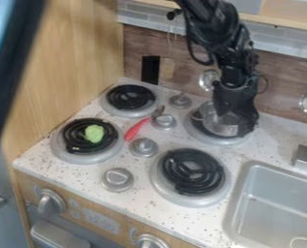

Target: Move the silver pot to the upper right burner

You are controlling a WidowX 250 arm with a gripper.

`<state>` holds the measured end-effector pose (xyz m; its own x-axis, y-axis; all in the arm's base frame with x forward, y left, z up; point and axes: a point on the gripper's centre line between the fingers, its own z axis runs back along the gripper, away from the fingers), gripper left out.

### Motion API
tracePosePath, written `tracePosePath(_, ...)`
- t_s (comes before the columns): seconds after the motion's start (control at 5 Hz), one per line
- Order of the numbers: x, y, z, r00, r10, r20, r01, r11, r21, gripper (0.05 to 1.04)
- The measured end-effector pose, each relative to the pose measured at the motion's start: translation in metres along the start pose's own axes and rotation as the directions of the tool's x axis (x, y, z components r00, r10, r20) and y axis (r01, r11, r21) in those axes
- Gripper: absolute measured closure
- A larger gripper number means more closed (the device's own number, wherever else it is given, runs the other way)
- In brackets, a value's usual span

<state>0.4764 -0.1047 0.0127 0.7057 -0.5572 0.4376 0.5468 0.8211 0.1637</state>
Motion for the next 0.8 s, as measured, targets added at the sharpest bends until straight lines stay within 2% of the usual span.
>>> tracePosePath(0.2,0.012,0.001,-0.019,1.0,0.023,0.006,-0.023,0.999,-0.031,0.084)
tracePosePath(0.4,0.015,0.002,-0.032,1.0,0.017,-0.005,-0.017,0.999,-0.038,0.145)
tracePosePath(0.8,0.01,0.001,-0.041,1.0,0.001,-0.026,-0.002,0.999,-0.04,0.738)
